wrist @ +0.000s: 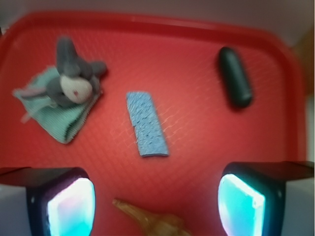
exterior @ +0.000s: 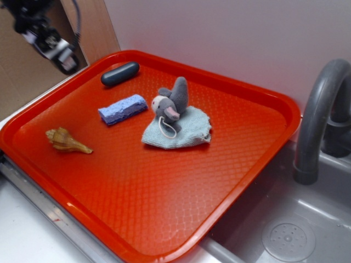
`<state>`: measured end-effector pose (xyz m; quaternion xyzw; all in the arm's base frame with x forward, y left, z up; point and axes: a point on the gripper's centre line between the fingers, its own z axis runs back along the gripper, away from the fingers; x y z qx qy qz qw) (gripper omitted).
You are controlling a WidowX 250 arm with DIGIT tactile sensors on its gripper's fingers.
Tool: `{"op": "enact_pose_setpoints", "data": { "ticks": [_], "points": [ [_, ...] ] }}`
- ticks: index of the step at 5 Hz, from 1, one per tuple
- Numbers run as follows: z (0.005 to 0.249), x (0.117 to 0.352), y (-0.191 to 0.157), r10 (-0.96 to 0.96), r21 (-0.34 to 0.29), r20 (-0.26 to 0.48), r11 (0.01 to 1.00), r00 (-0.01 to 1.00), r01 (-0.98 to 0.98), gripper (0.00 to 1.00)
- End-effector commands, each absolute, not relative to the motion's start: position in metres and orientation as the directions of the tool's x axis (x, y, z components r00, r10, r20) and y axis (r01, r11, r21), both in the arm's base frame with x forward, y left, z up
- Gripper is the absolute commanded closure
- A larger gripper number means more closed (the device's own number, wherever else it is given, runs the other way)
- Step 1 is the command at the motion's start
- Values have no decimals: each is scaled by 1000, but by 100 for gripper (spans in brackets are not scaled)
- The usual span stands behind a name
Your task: Grab the blue sponge.
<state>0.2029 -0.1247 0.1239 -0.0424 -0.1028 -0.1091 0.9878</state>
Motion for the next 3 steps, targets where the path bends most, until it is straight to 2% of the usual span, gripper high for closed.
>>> {"op": "enact_pose_setpoints", "data": {
  "ticks": [1, 2, 3],
  "points": [
    [75, 219, -137, -233, -24, 188, 970, 954, 241, 0],
    [56, 233, -141, -254, -5, 172, 966, 952, 258, 0],
    [36, 240, -156, -301, -16, 141, 952, 943, 306, 0]
  ]
}}
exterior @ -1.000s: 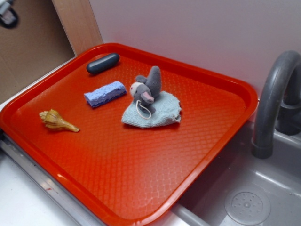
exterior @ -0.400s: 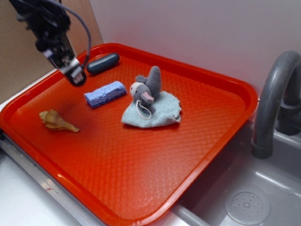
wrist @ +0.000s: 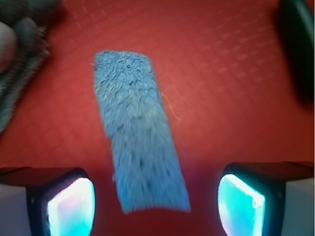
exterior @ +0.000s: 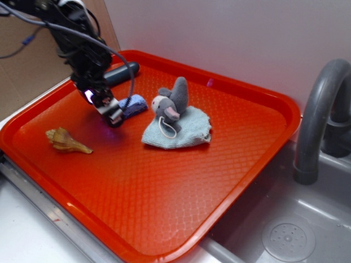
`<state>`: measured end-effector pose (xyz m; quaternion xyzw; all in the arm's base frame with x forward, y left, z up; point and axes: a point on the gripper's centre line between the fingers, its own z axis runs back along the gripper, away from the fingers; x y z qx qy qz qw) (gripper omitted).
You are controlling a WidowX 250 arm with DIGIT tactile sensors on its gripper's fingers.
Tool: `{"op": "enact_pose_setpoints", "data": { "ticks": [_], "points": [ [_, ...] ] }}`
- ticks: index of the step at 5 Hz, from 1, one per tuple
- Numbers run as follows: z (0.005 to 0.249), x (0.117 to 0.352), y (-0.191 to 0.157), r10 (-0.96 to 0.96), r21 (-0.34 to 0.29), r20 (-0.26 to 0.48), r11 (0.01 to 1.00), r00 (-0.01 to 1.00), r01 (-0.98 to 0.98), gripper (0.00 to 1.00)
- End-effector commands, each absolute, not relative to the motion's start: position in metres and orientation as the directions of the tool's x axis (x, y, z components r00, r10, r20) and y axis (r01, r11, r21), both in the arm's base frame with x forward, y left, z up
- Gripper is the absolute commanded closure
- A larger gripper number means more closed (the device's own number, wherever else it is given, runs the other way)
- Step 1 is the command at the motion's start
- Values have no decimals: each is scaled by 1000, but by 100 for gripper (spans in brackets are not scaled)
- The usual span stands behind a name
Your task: Grab the blue sponge.
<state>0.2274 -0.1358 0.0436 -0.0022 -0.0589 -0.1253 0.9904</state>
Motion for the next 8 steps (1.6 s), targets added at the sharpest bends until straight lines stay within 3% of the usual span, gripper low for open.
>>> {"op": "enact_pose_setpoints", "data": {
  "ticks": [1, 2, 3, 4, 5, 6, 7, 8],
  "points": [
    [25, 236, -166, -344, 1, 114, 938, 932, 346, 0],
    [26, 230, -164, -299, 3, 102, 954, 949, 301, 100],
    [32, 227, -160, -296, 2, 97, 955, 950, 297, 100],
    [53, 228, -147, -262, 13, 97, 965, 960, 262, 100],
    [103, 236, -124, -47, -32, 40, 998, 998, 48, 100],
    [152, 230, -110, 20, -68, 59, 998, 998, -16, 100],
    [202, 212, -91, 61, -104, 88, 993, 994, -52, 100],
    [244, 193, -74, 81, -121, 180, 991, 980, -59, 100]
  ]
}}
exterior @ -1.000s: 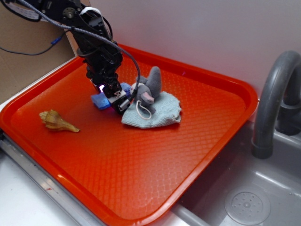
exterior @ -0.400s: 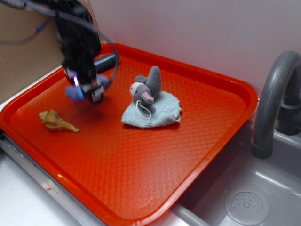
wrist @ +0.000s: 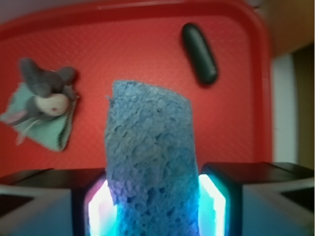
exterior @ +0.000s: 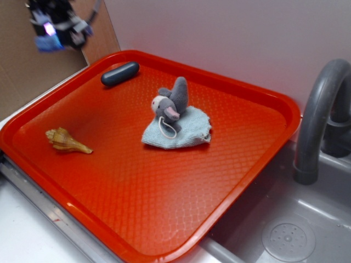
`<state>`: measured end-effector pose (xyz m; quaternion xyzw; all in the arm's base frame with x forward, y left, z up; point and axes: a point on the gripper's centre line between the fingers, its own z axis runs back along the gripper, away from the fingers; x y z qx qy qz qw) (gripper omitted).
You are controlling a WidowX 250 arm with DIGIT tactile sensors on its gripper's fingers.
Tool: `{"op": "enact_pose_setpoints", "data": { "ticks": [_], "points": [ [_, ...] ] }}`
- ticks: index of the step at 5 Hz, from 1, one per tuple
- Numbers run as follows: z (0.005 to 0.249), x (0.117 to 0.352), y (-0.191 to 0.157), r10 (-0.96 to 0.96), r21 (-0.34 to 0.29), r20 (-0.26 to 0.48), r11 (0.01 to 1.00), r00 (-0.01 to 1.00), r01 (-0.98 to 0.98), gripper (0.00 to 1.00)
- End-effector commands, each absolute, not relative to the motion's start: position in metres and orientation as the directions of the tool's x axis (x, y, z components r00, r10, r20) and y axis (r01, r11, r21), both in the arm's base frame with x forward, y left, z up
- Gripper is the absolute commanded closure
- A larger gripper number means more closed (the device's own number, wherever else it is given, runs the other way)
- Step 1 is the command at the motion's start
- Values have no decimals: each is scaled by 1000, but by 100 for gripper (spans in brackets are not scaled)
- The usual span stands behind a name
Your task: Grab the blue sponge.
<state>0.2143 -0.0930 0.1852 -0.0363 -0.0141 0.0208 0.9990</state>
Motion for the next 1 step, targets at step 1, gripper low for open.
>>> {"op": "enact_pose_setpoints", "data": {
  "ticks": [1],
  "points": [
    [241, 191, -69, 108, -184, 195, 980, 975, -72, 100]
  ]
}}
